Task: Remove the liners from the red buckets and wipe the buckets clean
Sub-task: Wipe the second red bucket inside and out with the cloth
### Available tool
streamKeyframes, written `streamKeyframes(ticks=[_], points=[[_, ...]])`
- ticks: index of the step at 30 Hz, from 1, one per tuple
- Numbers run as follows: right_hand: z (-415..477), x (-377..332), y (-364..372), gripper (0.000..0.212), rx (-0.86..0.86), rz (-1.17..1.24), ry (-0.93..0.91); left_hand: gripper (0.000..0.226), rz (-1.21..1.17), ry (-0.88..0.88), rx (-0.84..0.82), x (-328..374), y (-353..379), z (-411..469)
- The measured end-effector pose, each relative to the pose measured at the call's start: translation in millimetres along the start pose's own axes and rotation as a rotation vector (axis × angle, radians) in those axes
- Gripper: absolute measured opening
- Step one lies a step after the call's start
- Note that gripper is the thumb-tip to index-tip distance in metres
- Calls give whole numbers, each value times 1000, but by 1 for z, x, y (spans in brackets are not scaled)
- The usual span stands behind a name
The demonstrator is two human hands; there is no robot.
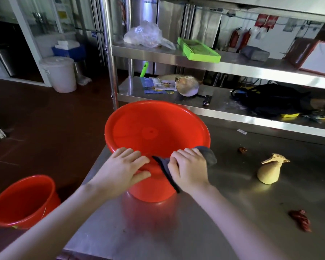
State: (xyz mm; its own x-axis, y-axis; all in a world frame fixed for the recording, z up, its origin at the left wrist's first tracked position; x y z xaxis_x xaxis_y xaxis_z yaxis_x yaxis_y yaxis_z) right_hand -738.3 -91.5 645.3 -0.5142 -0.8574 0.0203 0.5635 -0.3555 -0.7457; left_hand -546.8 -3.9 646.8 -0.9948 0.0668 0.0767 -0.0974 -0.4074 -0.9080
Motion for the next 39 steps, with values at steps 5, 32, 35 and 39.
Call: streamKeyframes(ticks=[5, 32, 35, 39], points=[[9, 74, -14, 33, -263, 138, -15, 53, 19, -75, -152, -57, -11, 3], [-3, -10, 4, 28, 21, 8, 212, 37, 67, -131, 119, 24, 10, -6], [-5, -43, 11, 26, 68, -1, 143, 43, 7, -86, 47, 16, 3, -9], [-6, 3, -7, 24, -53, 68, -68, 62, 38, -56, -51, -45, -16, -9]])
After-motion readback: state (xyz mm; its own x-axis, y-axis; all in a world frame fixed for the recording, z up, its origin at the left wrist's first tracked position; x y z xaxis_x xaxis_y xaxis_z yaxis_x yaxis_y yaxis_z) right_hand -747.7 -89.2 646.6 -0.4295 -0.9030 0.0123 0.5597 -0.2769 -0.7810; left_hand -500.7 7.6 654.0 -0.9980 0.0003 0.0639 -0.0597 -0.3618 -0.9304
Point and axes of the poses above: each hand's wrist, its own z-axis towards the middle knuckle, its own y-axis out of the palm, x = y × z, the point moved 2 cm from there along z, towards the middle knuckle, and after that the axes turned 13 degrees about -y, right-handed, at the moved point
